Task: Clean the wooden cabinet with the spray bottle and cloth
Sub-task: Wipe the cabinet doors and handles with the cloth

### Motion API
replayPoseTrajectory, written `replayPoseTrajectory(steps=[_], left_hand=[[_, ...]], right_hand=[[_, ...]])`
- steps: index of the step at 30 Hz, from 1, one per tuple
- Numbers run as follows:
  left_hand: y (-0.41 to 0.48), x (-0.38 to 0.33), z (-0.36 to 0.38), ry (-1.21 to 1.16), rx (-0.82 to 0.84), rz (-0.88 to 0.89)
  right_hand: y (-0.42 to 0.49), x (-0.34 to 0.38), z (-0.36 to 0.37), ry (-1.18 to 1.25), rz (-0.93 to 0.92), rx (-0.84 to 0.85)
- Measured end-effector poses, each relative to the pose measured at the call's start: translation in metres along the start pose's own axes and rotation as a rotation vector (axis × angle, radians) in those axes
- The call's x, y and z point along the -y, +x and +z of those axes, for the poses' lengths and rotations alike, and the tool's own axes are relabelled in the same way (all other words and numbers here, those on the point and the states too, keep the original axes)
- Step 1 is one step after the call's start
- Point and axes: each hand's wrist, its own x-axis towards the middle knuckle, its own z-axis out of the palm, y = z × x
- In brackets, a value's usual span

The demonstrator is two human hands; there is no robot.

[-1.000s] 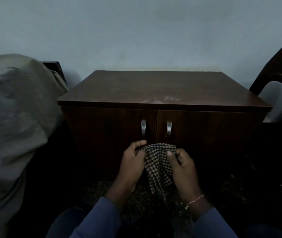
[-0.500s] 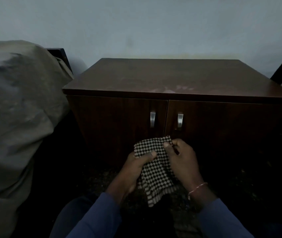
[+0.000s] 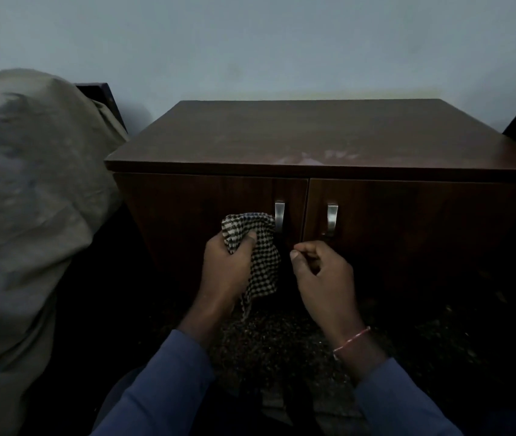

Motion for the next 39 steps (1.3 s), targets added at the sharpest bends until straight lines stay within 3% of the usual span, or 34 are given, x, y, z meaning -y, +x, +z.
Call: replayPoseTrajectory(steps=[10,19,24,28,31,35,39], left_hand=[[0.008,-0.009,0.007,-0.264,0.291,-0.173],[0.021,-0.039,0.032,-0.222,0.026,-0.277],[0.002,-0.008,0.036,0.026,-0.068,0.022],[-0.019,0.026,0.028,0.102,-0.021,0.313],[-0.012,0.019,0.033,0.089,-0.053,0.302],[0.005,-0.015,0.043,-0.046,-0.116,0.058],[-0.001,0.011,0.02,0.165,-0.019,0.236]], right_hand=[[0.032,0.016,0.027,0.005,-0.048,-0.099],[0.053,0.046,0.024,0.01,-0.012,-0.258],[0.026,0.021,0.031,-0.072,-0.274,-0.278],[0.014,-0.009,0.028,-0.103,-0.389,-0.201],[0.022,0.016,0.025,-0.002,-0.248,-0.163],[0.042,0.04,0.024,0.028,-0.142,-0.227],[0.024,0.011,0.029,-0.003,-0.239,-0.166]])
